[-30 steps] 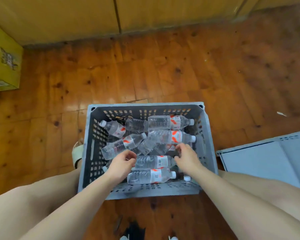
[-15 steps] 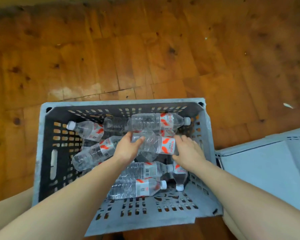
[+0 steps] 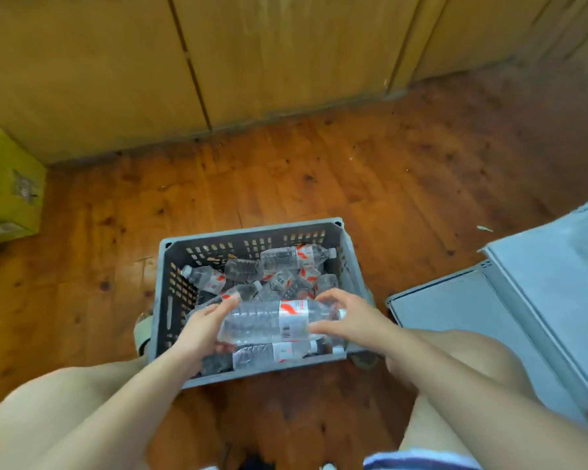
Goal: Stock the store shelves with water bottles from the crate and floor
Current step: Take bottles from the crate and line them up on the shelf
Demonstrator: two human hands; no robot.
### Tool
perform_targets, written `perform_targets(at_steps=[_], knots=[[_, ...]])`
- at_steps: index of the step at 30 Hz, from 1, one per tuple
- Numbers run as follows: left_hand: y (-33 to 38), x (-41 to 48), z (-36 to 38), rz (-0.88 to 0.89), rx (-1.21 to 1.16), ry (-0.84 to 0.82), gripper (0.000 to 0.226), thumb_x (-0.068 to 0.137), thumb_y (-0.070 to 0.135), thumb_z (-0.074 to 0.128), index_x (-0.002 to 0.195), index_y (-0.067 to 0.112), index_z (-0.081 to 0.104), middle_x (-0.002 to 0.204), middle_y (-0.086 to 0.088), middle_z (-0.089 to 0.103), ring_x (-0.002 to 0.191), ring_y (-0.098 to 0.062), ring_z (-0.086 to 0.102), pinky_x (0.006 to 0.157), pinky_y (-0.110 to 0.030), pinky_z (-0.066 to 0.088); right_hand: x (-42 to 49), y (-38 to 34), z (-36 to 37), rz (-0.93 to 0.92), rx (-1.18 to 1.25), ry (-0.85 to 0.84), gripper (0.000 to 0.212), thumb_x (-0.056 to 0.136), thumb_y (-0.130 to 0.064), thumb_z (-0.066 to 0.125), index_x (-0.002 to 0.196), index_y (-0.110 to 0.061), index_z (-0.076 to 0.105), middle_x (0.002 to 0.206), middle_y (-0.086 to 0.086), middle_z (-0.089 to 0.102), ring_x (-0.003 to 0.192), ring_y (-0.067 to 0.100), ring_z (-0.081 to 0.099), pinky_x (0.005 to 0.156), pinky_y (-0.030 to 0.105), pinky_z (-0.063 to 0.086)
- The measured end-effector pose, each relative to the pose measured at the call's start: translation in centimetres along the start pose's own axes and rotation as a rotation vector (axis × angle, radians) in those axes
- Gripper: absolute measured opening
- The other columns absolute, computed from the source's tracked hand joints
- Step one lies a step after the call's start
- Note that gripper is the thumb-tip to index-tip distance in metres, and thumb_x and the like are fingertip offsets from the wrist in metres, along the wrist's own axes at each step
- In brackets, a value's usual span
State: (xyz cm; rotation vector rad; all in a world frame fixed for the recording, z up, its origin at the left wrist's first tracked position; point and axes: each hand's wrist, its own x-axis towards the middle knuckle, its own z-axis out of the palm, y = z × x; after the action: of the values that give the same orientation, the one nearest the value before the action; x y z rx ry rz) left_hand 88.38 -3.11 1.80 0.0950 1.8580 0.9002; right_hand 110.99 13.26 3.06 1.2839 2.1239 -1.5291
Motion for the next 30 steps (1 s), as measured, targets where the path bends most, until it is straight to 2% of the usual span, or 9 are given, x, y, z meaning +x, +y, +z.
perform_targets(at_steps=[2,4,8,12,17,20,22,25,30], knots=[[0.2,-4.2,-0.5,0.014,0.067,-0.028,0.061,0.091,0.069,0.052,0.14,0.033,0.051,0.131,-0.012,0.064,0.068,-0.029,0.07,0.06,-0.034,0.059,-3.5,-0.3,0.1,-0.018,0.24,0.039,0.053,0.075,-0.048,0.084,0.116,-0.02,0.065,0.097,0.0,0.07,0.064,0.014,0.068,0.064,0.026,0.058],[-0.4,-7.5,-0.7,0.015,0.126,-0.089,0.064,0.086,0.08,0.041,0.132,0.036,0.048,0.101,-0.018,0.07,0.059,-0.027,0.064,0.063,-0.036,0.059,-6.3,-0.1,0.5,-0.05,0.443,0.101,0.06,0.07,-0.057,0.085,0.101,-0.01,0.067,0.071,0.008,0.07,0.052,0.019,0.063,0.057,0.031,0.057],[-3.2,-11.5,0.0,0.033,-0.081,-0.195,0.075,0.075,0.076,0.06,0.134,0.03,0.053,0.136,-0.007,0.057,0.064,-0.026,0.065,0.057,-0.035,0.055,-9.9,0.5,2.4,0.032,0.692,0.244,0.064,0.075,-0.066,0.073,0.097,-0.007,0.069,0.068,0.021,0.067,0.041,0.017,0.052,0.042,0.024,0.043],[-6.4,-14.2,0.4,0.009,-0.166,-0.117,0.064,0.086,0.069,0.06,0.136,0.033,0.044,0.138,-0.004,0.048,0.052,-0.02,0.054,0.055,-0.032,0.051,-12.7,1.5,5.6,0.177,0.742,0.143,0.054,0.088,-0.059,0.066,0.106,-0.009,0.066,0.061,0.013,0.064,0.04,0.016,0.053,0.043,0.025,0.047],[-5.7,-16.8,0.5,-0.002,-0.094,-0.131,0.057,0.086,0.076,0.051,0.114,0.026,0.054,0.086,-0.016,0.066,0.047,-0.014,0.037,0.047,-0.022,0.032,-15.1,1.9,5.3,0.074,0.934,0.198,0.043,0.094,-0.046,0.066,0.114,-0.008,0.065,0.064,0.01,0.063,0.047,0.016,0.054,0.046,0.026,0.047],[-5.0,-17.9,1.3,0.025,-0.123,-0.222,0.058,0.086,0.077,0.052,0.09,0.019,0.056,0.094,-0.022,0.07,0.048,-0.015,0.041,0.044,-0.021,0.031,-16.4,2.1,4.5,-0.053,1.142,0.233,0.048,0.088,-0.044,0.073,0.122,-0.011,0.067,0.069,0.004,0.061,0.061,0.015,0.058,0.055,0.026,0.049],[-5.3,-18.2,2.0,0.024,-0.115,-0.277,0.059,0.083,0.076,0.056,0.078,0.017,0.056,0.108,-0.024,0.07,0.051,-0.017,0.047,0.044,-0.021,0.031,-17.7,2.4,5.0,-0.085,1.114,0.234,0.06,0.079,-0.05,0.079,0.129,-0.021,0.063,0.087,0.004,0.067,0.079,0.02,0.064,0.063,0.03,0.053],[-5.5,-18.2,3.4,0.022,-0.061,-0.305,0.061,0.082,0.077,0.055,0.085,0.016,0.056,0.098,-0.023,0.068,0.047,-0.016,0.044,0.047,-0.023,0.029,-18.4,3.4,6.1,-0.098,1.075,0.209,0.062,0.081,-0.04,0.082,0.133,-0.041,0.05,0.125,0.005,0.066,0.105,0.028,0.069,0.082,0.041,0.059],[-4.4,-18.4,8.2,0.079,0.087,-0.37,0.058,0.092,0.073,0.042,0.093,0.016,0.047,0.069,-0.015,0.06,0.043,-0.019,0.038,0.046,-0.023,0.031,-19.5,5.3,5.6,-0.088,1.262,0.303,0.087,0.074,-0.025,0.09,0.144,-0.035,0.039,0.128,0.014,0.067,0.109,0.034,0.069,0.092,0.05,0.058]])
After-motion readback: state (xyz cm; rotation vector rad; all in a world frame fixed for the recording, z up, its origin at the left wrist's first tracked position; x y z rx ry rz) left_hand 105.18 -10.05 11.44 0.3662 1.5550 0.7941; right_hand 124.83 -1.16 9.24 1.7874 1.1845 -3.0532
